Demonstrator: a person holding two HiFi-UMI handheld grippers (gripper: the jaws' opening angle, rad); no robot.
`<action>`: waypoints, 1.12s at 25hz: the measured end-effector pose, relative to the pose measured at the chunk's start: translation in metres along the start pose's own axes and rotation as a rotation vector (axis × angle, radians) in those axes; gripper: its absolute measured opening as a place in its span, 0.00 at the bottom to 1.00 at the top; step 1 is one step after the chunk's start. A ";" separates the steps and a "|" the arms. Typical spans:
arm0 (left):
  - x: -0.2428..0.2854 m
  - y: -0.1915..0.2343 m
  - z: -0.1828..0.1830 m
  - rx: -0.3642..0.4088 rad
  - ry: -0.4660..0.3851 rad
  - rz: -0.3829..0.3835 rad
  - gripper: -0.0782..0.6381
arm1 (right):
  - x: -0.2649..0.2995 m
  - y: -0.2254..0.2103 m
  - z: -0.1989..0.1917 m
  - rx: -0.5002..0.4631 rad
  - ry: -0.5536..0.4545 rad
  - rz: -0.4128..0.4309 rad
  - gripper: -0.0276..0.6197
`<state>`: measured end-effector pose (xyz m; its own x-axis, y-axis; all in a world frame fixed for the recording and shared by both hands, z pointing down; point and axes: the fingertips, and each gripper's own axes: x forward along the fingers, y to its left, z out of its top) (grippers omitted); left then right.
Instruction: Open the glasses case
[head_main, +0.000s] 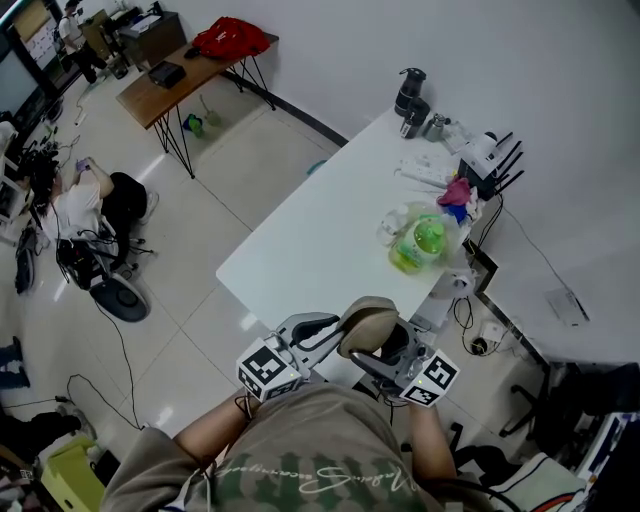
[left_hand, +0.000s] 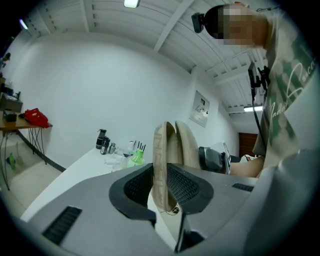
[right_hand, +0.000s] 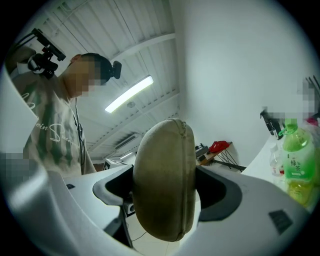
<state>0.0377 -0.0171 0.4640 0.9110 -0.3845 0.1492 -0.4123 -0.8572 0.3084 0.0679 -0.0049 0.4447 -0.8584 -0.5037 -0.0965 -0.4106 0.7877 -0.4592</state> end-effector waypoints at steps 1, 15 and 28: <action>0.002 -0.003 -0.003 0.008 0.018 -0.019 0.23 | 0.002 0.008 -0.004 -0.003 0.033 0.050 0.62; -0.002 0.018 0.006 -0.051 -0.042 0.085 0.15 | 0.015 0.020 0.001 0.025 -0.024 0.076 0.64; 0.002 0.059 0.005 -0.089 -0.012 0.357 0.15 | 0.054 -0.006 0.005 -0.062 0.003 -0.411 0.63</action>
<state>0.0156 -0.0700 0.4781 0.7096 -0.6584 0.2509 -0.7028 -0.6357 0.3195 0.0258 -0.0389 0.4374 -0.6200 -0.7798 0.0867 -0.7371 0.5411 -0.4047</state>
